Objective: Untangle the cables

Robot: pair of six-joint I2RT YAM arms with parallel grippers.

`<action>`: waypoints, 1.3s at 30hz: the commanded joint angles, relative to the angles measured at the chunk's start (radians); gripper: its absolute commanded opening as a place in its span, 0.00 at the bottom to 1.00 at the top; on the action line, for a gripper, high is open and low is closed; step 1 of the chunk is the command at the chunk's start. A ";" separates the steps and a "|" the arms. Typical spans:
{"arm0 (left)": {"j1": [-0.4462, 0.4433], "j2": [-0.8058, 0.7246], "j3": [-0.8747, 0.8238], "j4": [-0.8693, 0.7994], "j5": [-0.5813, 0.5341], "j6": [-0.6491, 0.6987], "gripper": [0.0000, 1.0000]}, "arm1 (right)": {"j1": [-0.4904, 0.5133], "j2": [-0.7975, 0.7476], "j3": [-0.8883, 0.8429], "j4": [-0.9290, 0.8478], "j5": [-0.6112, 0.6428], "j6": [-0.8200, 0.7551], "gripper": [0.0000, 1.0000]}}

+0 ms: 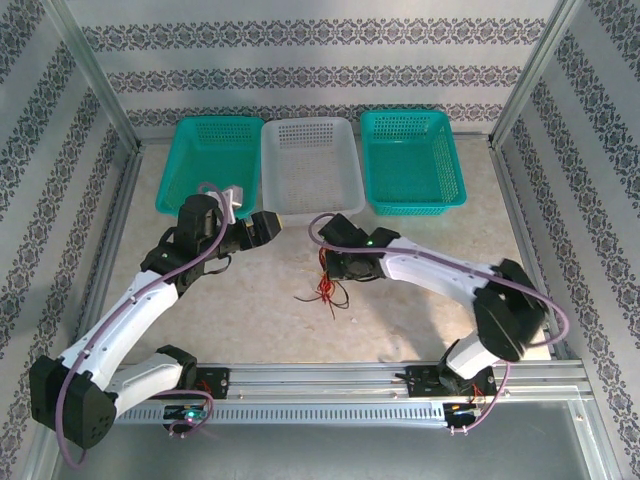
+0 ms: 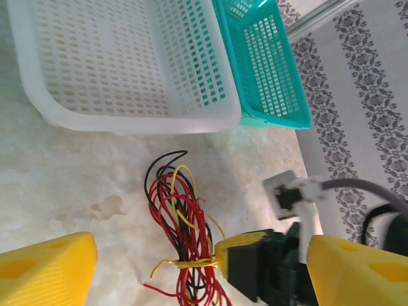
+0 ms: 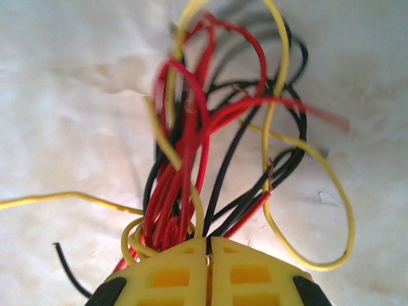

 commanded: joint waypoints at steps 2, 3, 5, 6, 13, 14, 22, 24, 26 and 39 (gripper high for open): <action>-0.007 0.010 0.009 0.073 0.162 0.024 0.99 | 0.041 -0.193 0.024 0.044 -0.013 -0.206 0.00; -0.007 0.006 0.010 0.091 0.205 0.029 0.99 | 0.045 -0.228 0.036 0.046 -0.037 -0.242 0.00; -0.007 -0.008 0.019 0.126 0.275 0.031 0.99 | 0.048 -0.279 0.066 0.041 -0.077 -0.297 0.00; -0.005 -0.015 0.024 0.148 0.308 0.024 0.99 | 0.049 -0.298 0.088 0.035 -0.096 -0.322 0.00; 0.029 -0.003 -0.046 0.524 0.476 -0.270 0.99 | 0.059 -0.322 0.226 0.001 -0.136 -0.410 0.00; 0.029 0.003 -0.059 0.557 0.482 -0.295 0.99 | 0.063 -0.316 0.243 0.001 -0.141 -0.419 0.00; 0.030 0.047 -0.128 0.689 0.518 -0.386 0.99 | 0.082 -0.265 0.323 0.006 -0.201 -0.460 0.00; 0.029 0.061 -0.147 0.746 0.522 -0.415 0.99 | 0.085 -0.256 0.335 0.007 -0.226 -0.462 0.00; 0.029 0.074 -0.170 0.847 0.527 -0.468 0.99 | 0.090 -0.248 0.340 0.007 -0.248 -0.465 0.00; 0.046 0.123 -0.177 1.119 0.573 -0.631 0.82 | 0.087 -0.246 0.340 0.003 -0.259 -0.456 0.00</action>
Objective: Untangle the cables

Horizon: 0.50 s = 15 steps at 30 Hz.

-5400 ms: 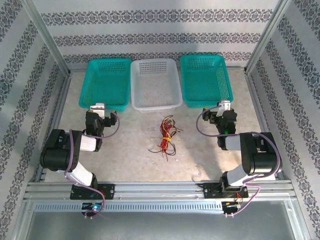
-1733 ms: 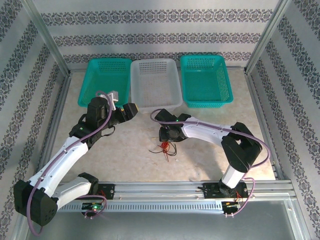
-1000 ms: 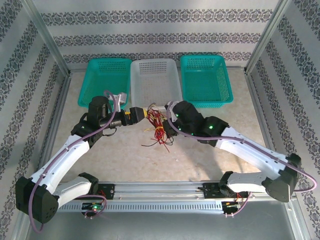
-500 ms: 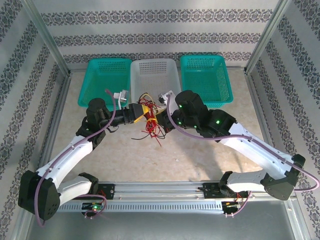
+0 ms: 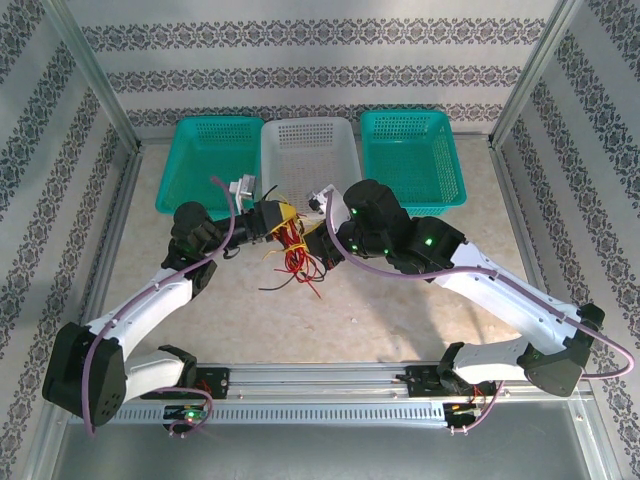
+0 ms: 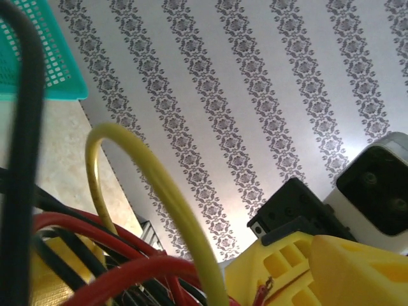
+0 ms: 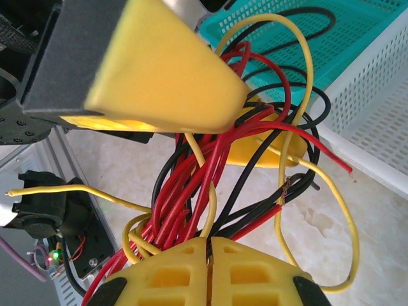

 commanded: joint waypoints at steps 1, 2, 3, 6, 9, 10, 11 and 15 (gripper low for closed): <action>0.017 -0.002 0.006 0.129 0.040 -0.051 0.73 | 0.002 -0.009 0.034 0.012 -0.002 -0.002 0.00; 0.018 -0.001 0.008 0.131 0.044 -0.054 0.67 | -0.002 -0.009 0.032 0.010 -0.004 0.001 0.00; 0.018 0.001 0.011 0.131 0.050 -0.057 0.60 | -0.005 -0.009 0.031 0.011 -0.004 0.003 0.00; 0.019 0.002 0.010 0.140 0.056 -0.067 0.48 | -0.013 -0.005 0.031 0.012 0.002 0.012 0.00; 0.020 0.002 0.007 0.164 0.053 -0.076 0.35 | -0.014 0.002 0.031 0.013 0.006 0.020 0.00; 0.019 0.004 0.010 0.165 0.053 -0.073 0.30 | -0.016 0.003 0.029 0.016 0.008 0.023 0.00; 0.019 0.005 0.014 0.163 0.053 -0.068 0.23 | -0.015 0.003 0.028 0.018 0.017 0.027 0.00; 0.030 0.004 0.024 0.111 0.017 -0.019 0.06 | -0.016 -0.014 0.012 0.024 0.102 0.049 0.20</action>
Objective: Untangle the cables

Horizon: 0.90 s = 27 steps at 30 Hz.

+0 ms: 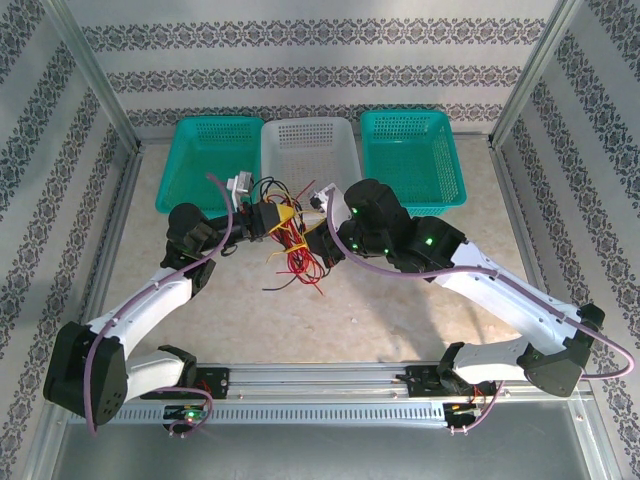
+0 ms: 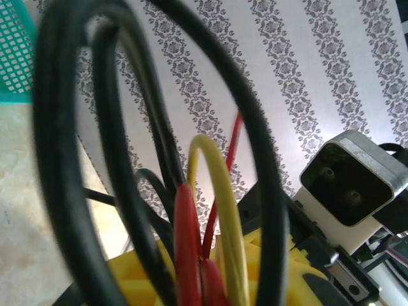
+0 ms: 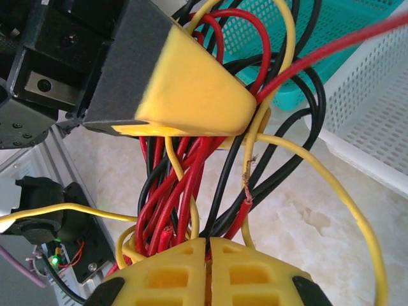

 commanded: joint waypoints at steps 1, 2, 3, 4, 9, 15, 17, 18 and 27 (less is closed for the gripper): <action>0.026 -0.009 0.021 0.006 -0.036 0.050 0.02 | -0.007 -0.025 0.003 0.024 0.133 0.033 0.33; 0.040 -0.015 0.013 -0.020 -0.074 0.062 0.02 | -0.007 -0.035 -0.006 0.021 0.181 0.040 0.50; 0.057 -0.029 0.002 -0.060 -0.128 0.073 0.00 | -0.002 -0.046 -0.016 0.011 0.283 0.055 0.83; 0.074 -0.043 -0.011 -0.101 -0.189 0.084 0.00 | 0.012 -0.057 -0.030 -0.002 0.422 0.086 0.98; 0.110 -0.089 -0.090 -0.173 -0.386 0.057 0.00 | 0.065 -0.120 -0.134 0.001 0.793 0.180 0.98; 0.112 -0.078 -0.127 -0.182 -0.375 0.036 0.00 | 0.062 -0.240 -0.276 0.090 0.718 0.246 0.98; 0.113 -0.082 -0.135 -0.173 -0.362 0.033 0.00 | 0.041 -0.216 -0.250 0.062 0.651 0.253 0.98; 0.112 -0.079 -0.137 -0.156 -0.349 0.034 0.00 | 0.026 -0.151 -0.177 -0.060 0.709 0.296 0.98; 0.113 -0.026 -0.162 -0.021 -0.315 0.006 0.00 | 0.039 0.418 0.463 -0.814 0.925 0.446 0.93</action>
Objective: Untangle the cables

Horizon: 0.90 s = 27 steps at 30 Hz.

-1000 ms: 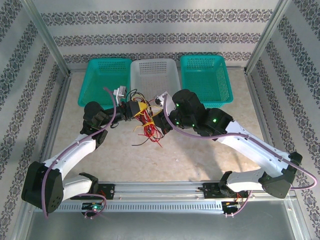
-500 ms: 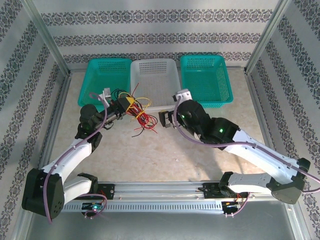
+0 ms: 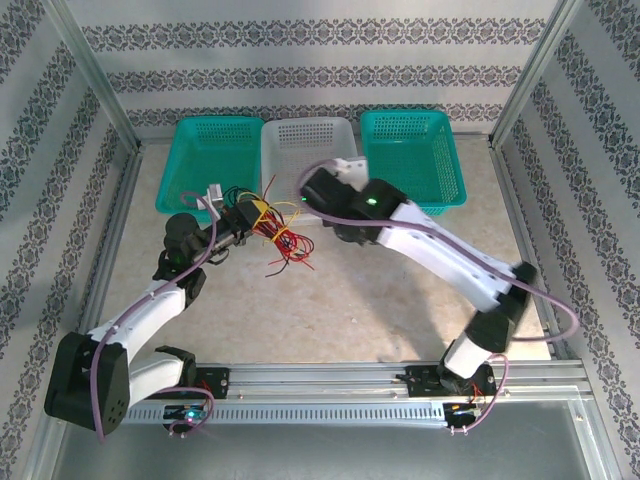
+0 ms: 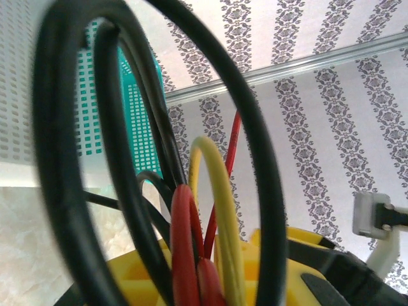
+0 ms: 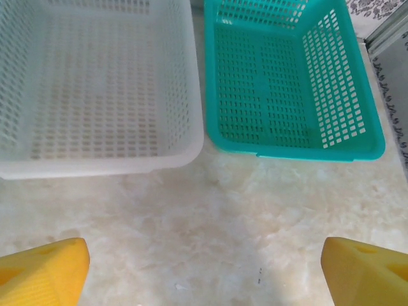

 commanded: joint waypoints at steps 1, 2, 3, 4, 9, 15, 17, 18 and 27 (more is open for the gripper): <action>0.007 0.034 -0.021 0.151 0.040 -0.041 0.00 | 0.028 -0.014 0.028 -0.129 0.014 -0.022 0.94; 0.008 0.045 -0.024 0.179 0.046 -0.053 0.00 | 0.030 -0.040 0.005 -0.065 -0.011 -0.034 0.95; 0.008 0.056 -0.029 0.213 0.053 -0.067 0.00 | 0.031 -0.082 -0.033 0.030 -0.043 -0.059 0.98; 0.008 0.062 -0.033 0.240 0.060 -0.080 0.00 | 0.038 -0.141 -0.103 0.161 -0.073 -0.097 0.97; 0.008 0.074 -0.025 0.285 0.099 -0.091 0.00 | -0.120 -0.386 -0.447 0.774 -0.742 -0.048 0.81; 0.007 0.099 -0.018 0.388 0.116 -0.127 0.00 | -0.156 -0.307 -0.409 0.843 -0.993 -0.020 0.62; 0.008 0.104 -0.015 0.401 0.119 -0.137 0.00 | -0.151 -0.277 -0.378 0.819 -1.005 -0.028 0.54; 0.008 0.106 -0.015 0.407 0.119 -0.140 0.00 | -0.148 -0.267 -0.365 0.804 -1.002 -0.037 0.52; 0.008 0.093 -0.005 0.417 0.115 -0.140 0.00 | -0.138 -0.218 -0.325 0.716 -0.968 -0.055 0.25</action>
